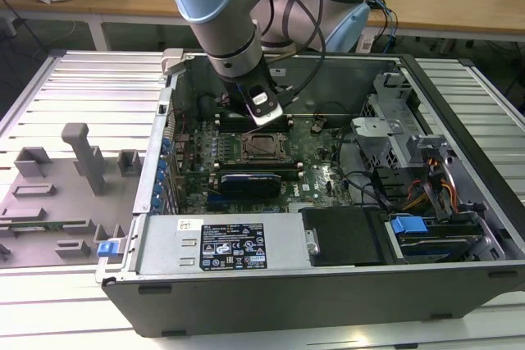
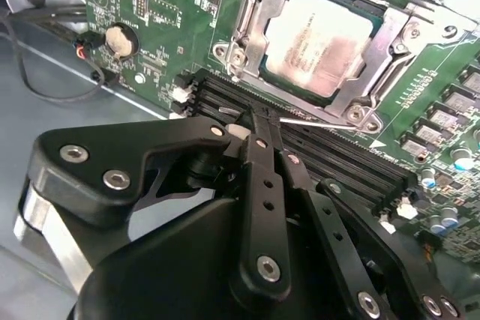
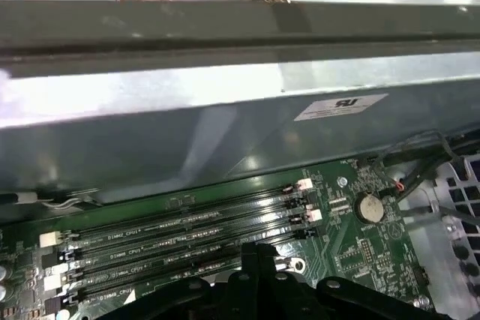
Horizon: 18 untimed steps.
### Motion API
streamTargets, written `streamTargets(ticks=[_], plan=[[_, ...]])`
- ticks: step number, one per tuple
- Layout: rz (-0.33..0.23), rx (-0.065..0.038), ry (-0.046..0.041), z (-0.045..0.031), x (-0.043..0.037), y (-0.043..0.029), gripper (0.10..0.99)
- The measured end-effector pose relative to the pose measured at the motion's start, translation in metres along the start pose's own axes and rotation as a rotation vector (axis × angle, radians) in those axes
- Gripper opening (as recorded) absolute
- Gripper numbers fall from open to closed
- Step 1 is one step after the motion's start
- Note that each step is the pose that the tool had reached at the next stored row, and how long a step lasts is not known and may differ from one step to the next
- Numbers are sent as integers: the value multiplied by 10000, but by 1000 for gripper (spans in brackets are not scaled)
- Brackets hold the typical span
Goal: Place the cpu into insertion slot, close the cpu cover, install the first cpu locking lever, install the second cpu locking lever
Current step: 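Install the first cpu locking lever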
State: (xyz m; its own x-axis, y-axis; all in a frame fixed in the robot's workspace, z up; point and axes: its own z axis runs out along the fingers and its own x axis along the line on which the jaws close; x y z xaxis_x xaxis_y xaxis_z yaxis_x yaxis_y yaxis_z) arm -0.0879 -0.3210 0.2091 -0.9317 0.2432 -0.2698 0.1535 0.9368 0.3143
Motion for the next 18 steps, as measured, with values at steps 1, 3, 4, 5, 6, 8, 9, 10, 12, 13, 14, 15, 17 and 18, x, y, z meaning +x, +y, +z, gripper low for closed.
streamTargets(ticks=[1, 3, 4, 5, 6, 8, 9, 10, 12, 13, 14, 15, 17, 18], plan=[[38, 11, -13, 4, 3, 7, 106], [108, 31, -38, 14, 8, 22, 106], [144, 43, -49, 18, 11, 29, 106], [179, 53, -62, 22, 14, 35, 106], [242, 72, -83, 27, 17, 44, 106], [333, 99, -115, 36, 22, 52, 106], [400, 120, -139, 42, 24, 56, 106], [452, 136, -157, 47, 27, 59, 106], [542, 175, -191, 62, 34, 71, 106], [577, 200, -208, 70, 39, 83, 106], [606, 242, -227, 80, 44, 93, 106], [621, 280, -240, 86, 46, 96, 106], [657, 345, -267, 100, 52, 98, 106], [678, 374, -280, 107, 54, 99, 106]])
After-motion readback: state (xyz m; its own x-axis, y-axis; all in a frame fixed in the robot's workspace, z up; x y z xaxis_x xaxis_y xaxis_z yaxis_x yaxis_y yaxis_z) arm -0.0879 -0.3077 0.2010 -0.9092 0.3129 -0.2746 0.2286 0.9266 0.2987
